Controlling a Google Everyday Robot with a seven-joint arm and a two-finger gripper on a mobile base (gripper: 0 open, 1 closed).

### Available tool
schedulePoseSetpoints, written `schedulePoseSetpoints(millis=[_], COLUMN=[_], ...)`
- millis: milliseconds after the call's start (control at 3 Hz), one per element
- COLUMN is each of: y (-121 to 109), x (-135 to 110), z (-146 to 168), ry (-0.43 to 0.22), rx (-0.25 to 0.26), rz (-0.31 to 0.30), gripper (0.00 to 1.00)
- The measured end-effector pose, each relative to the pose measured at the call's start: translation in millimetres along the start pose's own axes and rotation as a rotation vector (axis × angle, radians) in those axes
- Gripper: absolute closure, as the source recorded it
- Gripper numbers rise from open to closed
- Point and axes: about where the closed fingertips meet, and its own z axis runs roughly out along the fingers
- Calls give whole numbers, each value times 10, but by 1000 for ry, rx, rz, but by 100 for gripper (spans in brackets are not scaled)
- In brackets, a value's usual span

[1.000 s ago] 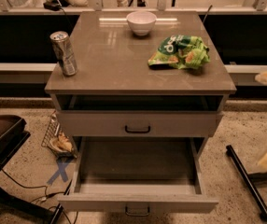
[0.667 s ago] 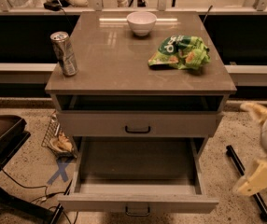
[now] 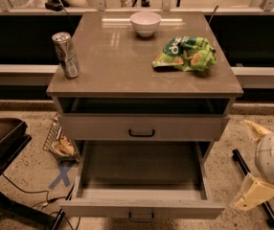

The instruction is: Close middle drawer

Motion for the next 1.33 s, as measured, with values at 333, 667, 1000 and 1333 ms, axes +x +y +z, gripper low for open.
schedulePoseSetpoints(millis=[333,667,1000,1333], y=[141,334,592,728], x=[48,213,461,604], z=[284,725,1302,1586], ry=[15,13,8,-3], rx=[-6,-44,-85,-101], rz=[12,43,68,64], gripper=[2,3,28,50])
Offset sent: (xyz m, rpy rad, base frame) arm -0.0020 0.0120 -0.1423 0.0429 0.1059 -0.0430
